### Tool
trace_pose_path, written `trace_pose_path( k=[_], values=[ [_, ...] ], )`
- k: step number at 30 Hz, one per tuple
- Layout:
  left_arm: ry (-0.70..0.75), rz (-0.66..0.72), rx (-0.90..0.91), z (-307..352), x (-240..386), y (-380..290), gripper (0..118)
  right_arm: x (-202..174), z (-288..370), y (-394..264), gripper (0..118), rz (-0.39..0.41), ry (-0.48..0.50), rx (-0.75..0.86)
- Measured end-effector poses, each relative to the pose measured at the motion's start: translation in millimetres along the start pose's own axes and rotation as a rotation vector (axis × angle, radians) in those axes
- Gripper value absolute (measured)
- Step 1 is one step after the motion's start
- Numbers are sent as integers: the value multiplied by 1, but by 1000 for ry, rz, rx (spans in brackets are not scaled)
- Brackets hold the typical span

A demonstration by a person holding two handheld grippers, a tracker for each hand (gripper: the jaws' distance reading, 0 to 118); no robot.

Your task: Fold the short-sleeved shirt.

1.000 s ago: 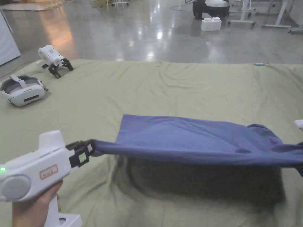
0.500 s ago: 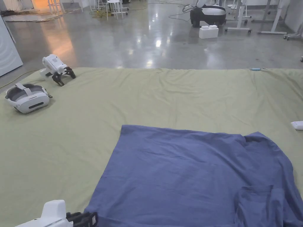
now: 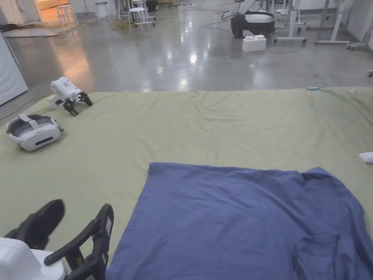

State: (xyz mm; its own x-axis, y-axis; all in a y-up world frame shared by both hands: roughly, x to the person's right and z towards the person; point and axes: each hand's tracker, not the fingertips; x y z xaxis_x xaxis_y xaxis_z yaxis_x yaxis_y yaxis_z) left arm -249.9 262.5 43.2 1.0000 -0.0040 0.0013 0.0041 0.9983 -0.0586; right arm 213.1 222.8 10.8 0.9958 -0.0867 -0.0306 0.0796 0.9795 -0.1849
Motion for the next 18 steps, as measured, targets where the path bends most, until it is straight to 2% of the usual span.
trace_pose_path(
  k=[1,2,3,6,10,11,12,13,14,15,18],
  values=[
    [5,-1,0,2,2,0,28,-5,1,3,7,15,8,6],
    [5,-5,-9,2,2,1,11,-10,2,5,0,30,5,6],
    [3,-10,-14,3,3,5,0,-15,3,6,0,26,20,11],
    [9,-24,-51,-3,-7,-5,0,-16,2,5,0,42,62,0],
    [22,-3,-314,-31,-41,-46,2,-9,-2,-5,0,47,71,-18],
    [13,45,-426,-43,-51,-67,6,-8,-5,-10,0,28,74,-38],
    [5,82,-509,-54,-62,-92,15,-5,-7,-13,0,13,82,-67],
    [-3,99,-570,-61,-73,-109,38,-4,-8,-17,0,13,79,-76],
    [-14,112,-631,-70,-81,-133,66,-1,-10,-24,0,20,73,-94],
    [-15,111,-709,-78,-86,-153,84,3,-12,-31,0,33,71,-121],
    [-22,153,-824,-97,-94,-189,81,15,-11,-50,0,41,61,-147]
  ],
)
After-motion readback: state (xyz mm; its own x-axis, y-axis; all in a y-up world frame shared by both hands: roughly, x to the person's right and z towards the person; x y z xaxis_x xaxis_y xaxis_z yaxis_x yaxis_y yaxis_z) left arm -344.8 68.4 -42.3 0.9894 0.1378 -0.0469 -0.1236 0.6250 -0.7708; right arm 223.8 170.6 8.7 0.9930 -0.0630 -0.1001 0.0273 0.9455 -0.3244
